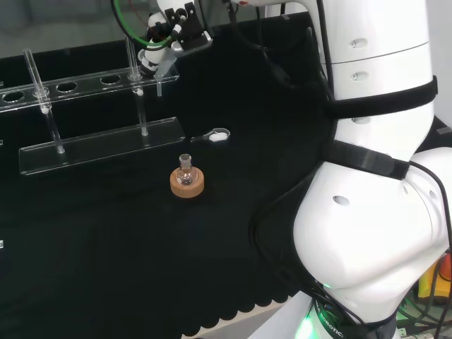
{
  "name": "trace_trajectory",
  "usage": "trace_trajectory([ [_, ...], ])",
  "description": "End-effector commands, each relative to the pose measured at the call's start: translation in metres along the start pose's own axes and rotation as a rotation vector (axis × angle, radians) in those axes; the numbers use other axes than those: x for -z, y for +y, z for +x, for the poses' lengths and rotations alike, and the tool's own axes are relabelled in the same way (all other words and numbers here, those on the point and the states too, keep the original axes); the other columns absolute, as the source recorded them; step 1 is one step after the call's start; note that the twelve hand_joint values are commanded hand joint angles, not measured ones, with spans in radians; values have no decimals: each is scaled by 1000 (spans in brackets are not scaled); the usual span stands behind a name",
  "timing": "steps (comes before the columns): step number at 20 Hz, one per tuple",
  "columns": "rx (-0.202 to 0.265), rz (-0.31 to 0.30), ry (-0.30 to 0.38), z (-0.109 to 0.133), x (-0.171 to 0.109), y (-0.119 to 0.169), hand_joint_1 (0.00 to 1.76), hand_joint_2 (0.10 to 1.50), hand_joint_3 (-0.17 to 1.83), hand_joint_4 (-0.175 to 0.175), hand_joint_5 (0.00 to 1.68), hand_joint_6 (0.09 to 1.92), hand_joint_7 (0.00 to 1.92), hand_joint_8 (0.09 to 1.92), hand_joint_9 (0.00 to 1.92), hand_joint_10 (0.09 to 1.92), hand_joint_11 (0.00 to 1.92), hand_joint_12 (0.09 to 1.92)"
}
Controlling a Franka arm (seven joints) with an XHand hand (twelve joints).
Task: Pick up the funnel from the transparent funnel stand.
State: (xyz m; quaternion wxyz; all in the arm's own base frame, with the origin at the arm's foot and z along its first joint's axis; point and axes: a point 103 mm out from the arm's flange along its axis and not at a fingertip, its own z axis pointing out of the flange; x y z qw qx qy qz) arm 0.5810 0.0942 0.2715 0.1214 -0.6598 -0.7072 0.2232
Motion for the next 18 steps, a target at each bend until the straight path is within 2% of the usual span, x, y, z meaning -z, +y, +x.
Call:
trace_trajectory([
  [1, 1, 5, -15, 0, -2, 0, 628, 805, 155, -81, 92, 87, 0, 539, 180, 854, 285, 1459],
  [7, 3, 9, -36, 2, -3, 3, 634, 804, 161, -82, 100, 87, 0, 534, 180, 856, 280, 1460],
  [10, 12, 4, -55, 3, -3, 4, 644, 789, 200, -84, 107, 87, 0, 555, 214, 801, 283, 1451],
  [16, 13, 4, -107, 8, -2, 5, 707, 720, 378, -93, 145, 87, 37, 686, 507, 636, 302, 1406],
  [18, 7, -1, -125, 8, -1, 5, 743, 705, 433, -94, 175, 87, 111, 698, 585, 607, 318, 1390],
])
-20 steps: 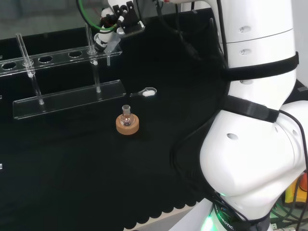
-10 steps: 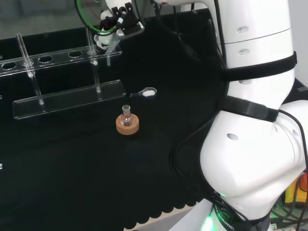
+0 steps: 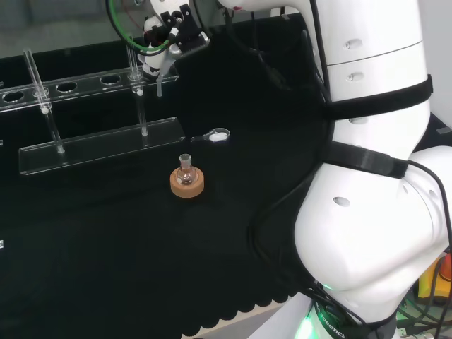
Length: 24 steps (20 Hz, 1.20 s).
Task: Pick up the funnel from the transparent funnel stand.
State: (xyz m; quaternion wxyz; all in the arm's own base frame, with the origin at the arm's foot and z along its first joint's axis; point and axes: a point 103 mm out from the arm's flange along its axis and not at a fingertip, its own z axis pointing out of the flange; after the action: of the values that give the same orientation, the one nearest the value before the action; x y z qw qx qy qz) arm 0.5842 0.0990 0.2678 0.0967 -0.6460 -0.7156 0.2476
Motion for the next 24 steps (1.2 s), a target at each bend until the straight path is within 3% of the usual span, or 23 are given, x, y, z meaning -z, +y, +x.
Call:
trace_trajectory([
  [1, -12, -5, -67, 4, 2, 0, 756, 700, 457, -94, 194, 87, 151, 697, 614, 594, 325, 1383],
  [6, -46, -93, -176, 2, 19, -7, 849, 727, 578, -48, 531, 102, 486, 665, 808, 525, 394, 1315],
  [10, -63, -154, -222, -3, 49, -22, 895, 749, 607, -11, 768, 265, 593, 633, 891, 479, 447, 1283],
  [16, -71, -159, -240, -15, 88, -57, 914, 752, 627, 6, 773, 531, 625, 619, 926, 440, 469, 1274],
  [24, -122, -154, -244, -30, 94, -109, 929, 751, 641, -5, 749, 623, 635, 627, 942, 435, 553, 1234],
])
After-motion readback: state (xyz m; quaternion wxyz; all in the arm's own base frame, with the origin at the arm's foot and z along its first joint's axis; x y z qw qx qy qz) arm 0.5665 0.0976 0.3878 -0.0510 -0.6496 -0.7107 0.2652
